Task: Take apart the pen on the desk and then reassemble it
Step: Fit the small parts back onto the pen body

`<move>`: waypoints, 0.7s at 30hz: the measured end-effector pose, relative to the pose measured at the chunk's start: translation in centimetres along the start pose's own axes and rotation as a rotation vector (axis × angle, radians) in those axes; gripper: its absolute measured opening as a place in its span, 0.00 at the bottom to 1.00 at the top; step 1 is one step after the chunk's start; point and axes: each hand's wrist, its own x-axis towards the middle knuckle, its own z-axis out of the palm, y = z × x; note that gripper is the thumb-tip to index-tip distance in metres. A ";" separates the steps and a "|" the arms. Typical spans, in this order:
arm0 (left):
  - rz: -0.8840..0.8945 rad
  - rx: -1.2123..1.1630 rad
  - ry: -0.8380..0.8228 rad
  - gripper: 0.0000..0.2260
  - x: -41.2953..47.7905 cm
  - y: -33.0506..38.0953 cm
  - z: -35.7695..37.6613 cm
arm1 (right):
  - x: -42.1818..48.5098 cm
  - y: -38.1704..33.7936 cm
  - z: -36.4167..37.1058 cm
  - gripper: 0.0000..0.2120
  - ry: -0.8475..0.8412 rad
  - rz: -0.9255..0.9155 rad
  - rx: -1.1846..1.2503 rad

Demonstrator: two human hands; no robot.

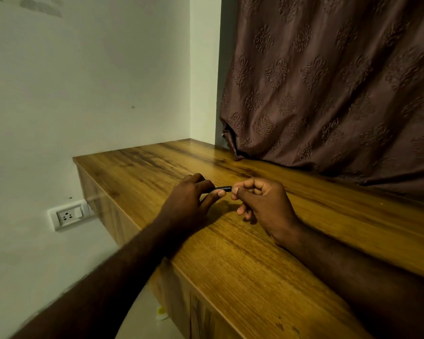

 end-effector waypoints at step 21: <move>0.024 -0.057 -0.015 0.14 -0.1 0.6 -0.2 | 0.4 1.1 0.3 0.13 -0.076 -0.046 -0.184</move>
